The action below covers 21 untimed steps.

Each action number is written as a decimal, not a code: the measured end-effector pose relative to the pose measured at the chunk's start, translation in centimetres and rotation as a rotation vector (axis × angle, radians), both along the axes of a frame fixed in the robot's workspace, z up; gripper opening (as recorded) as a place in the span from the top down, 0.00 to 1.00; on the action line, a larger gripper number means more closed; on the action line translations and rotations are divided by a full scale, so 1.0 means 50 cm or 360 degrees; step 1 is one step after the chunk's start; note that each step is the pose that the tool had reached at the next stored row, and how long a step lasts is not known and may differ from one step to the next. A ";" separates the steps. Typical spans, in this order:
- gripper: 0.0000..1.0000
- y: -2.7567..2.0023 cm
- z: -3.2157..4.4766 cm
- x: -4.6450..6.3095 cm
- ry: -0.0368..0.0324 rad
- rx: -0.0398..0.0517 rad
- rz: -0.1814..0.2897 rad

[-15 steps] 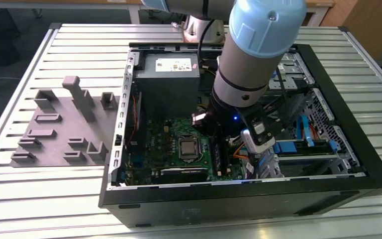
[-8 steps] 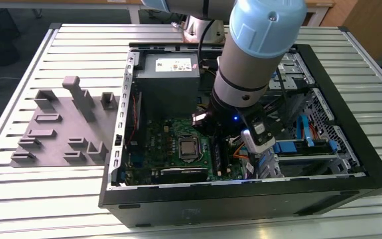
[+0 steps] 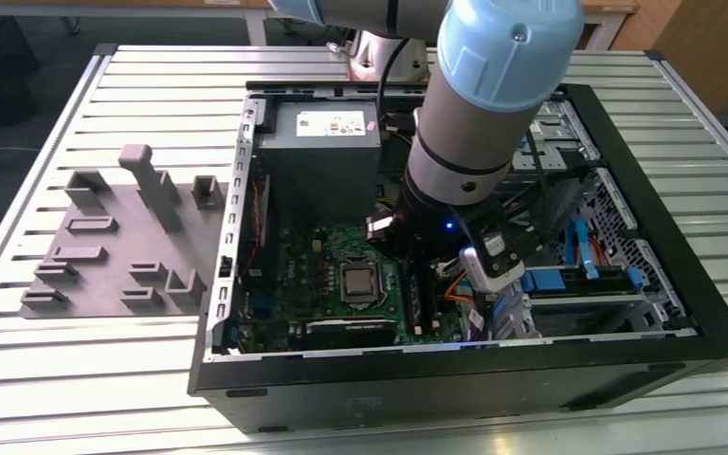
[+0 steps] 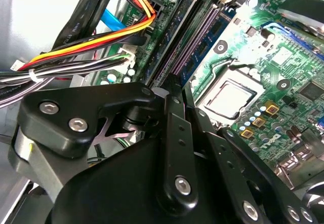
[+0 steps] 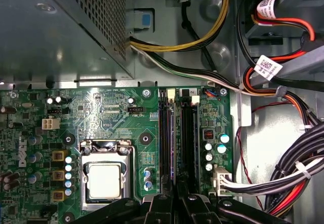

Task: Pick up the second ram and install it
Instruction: 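Press down the second ram until it locks into place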

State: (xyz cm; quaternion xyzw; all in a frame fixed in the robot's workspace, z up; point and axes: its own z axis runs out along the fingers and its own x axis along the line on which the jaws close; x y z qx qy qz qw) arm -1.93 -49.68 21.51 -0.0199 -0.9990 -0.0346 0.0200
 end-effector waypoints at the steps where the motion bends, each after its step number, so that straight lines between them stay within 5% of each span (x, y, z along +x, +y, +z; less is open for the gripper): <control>1: 0.86 0.0000 0.000 0.000 0.0000 0.0000 0.0001; 21: 0.86 0.0003 0.003 0.002 0.0000 0.0000 0.0012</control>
